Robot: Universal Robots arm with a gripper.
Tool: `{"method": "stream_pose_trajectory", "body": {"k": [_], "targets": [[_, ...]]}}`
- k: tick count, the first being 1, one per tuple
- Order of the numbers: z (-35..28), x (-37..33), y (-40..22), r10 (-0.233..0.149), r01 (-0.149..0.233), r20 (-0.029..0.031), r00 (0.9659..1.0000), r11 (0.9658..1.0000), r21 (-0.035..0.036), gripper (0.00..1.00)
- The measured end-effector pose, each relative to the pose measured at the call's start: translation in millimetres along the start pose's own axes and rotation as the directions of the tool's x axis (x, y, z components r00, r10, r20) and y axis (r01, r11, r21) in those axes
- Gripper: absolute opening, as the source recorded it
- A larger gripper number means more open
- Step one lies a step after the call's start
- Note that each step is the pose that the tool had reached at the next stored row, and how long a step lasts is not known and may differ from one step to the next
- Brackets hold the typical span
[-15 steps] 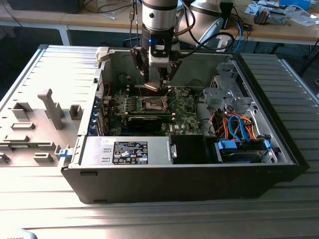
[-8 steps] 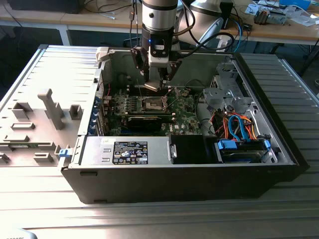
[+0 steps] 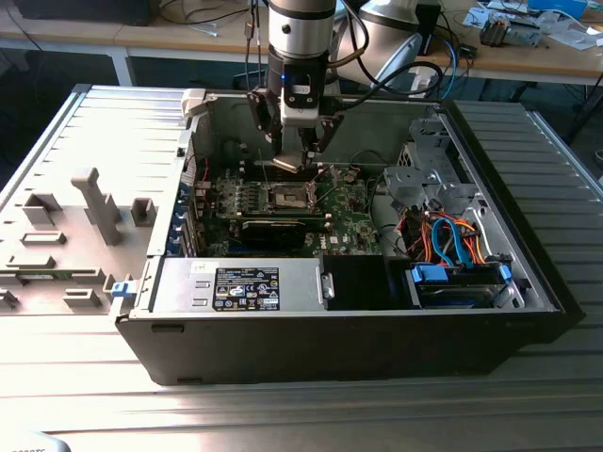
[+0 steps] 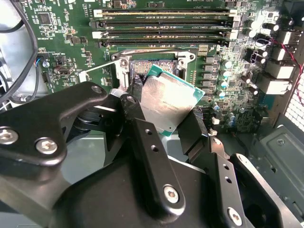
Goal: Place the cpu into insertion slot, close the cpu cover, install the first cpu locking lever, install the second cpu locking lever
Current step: 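Place the cpu into insertion slot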
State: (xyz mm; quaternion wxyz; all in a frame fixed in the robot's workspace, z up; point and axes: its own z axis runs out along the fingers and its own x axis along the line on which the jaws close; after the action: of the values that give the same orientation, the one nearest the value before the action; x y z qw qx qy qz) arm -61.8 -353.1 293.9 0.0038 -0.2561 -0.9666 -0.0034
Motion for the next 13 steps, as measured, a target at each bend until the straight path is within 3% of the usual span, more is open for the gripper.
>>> {"method": "stream_pose_trajectory", "body": {"k": [13], "targets": [[0.0, 0.0, 0.0, 0.005, -0.005, 0.0004, 1.0000, 1.0000, 0.0006, 0.55]]}}
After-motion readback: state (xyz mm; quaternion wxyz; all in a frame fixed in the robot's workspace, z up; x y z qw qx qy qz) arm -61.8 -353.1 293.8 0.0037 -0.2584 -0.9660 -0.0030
